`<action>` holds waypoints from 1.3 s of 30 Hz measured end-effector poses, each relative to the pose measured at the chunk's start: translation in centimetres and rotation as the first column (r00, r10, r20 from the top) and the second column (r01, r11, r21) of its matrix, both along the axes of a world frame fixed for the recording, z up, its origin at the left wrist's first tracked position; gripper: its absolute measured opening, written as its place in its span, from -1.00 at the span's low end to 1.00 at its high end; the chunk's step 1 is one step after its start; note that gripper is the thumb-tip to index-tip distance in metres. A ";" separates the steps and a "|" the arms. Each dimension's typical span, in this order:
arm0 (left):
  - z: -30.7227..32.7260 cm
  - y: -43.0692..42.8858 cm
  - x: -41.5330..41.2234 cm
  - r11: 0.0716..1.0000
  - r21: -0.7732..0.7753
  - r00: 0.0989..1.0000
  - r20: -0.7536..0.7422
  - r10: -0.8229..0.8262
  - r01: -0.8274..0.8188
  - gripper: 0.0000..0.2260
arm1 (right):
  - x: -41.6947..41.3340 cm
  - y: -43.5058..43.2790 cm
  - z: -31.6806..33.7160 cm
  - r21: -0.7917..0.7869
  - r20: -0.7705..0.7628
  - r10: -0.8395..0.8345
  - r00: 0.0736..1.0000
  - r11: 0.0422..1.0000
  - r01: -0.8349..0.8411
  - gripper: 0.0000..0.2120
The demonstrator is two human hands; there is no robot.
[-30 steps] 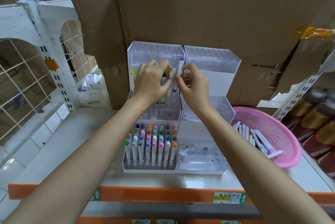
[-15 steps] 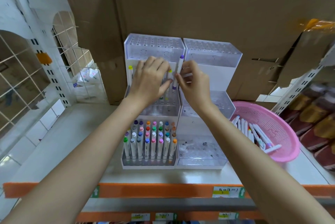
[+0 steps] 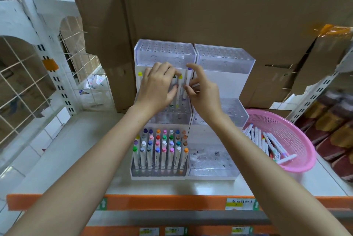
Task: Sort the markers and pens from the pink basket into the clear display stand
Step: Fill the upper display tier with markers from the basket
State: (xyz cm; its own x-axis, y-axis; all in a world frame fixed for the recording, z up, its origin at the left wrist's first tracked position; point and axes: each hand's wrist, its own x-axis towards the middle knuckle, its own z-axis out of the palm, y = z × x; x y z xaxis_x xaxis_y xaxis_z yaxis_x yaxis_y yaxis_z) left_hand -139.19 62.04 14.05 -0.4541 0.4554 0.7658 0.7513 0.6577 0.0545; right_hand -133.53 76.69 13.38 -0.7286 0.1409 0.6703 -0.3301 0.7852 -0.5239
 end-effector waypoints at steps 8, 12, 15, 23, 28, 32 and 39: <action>-0.2 -0.5 0.3 1.000 0.007 1.000 0.008 -0.004 0.004 -0.72 | 0.0 0.2 0.3 0.054 0.007 0.012 1.000 0.998 -0.012 -0.57; -0.4 -1.1 0.5 1.000 0.023 0.999 0.040 0.012 -0.013 -0.71 | 0.2 0.1 0.1 0.103 0.047 0.007 0.999 0.995 -0.012 -0.63; -0.6 -1.2 0.6 1.000 0.001 0.999 0.052 0.013 -0.013 -0.69 | 0.3 0.1 -0.2 0.128 0.079 -0.002 0.997 0.992 -0.008 -0.66; -0.8 -1.2 1.0 1.000 -0.015 0.998 0.054 0.026 -0.025 -0.67 | 0.3 0.2 -0.2 0.198 0.116 -0.090 0.989 0.978 0.065 -0.72; -0.7 -1.2 1.1 0.999 -0.016 0.998 0.047 0.033 -0.032 -0.65 | 0.5 0.3 0.5 0.272 0.062 -0.137 0.989 0.955 0.116 -0.81; -0.7 -1.3 1.3 0.999 -0.020 0.998 0.050 0.039 -0.038 -0.65 | 0.6 0.2 0.8 0.261 0.059 -0.144 0.988 0.957 0.124 -0.84; -0.6 -1.4 1.8 0.998 -0.039 0.998 0.046 0.044 -0.043 -0.63 | 1.5 0.6 0.5 0.273 0.129 -0.123 0.984 0.958 0.084 -0.67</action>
State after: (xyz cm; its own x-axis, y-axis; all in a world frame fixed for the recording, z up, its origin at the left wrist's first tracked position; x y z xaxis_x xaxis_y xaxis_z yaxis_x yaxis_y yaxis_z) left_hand -137.39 60.63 13.40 -0.5089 0.4628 0.7258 0.7193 0.6919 0.0632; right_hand -132.06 77.32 13.91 -0.8106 0.0518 0.5834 -0.1768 0.9280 -0.3280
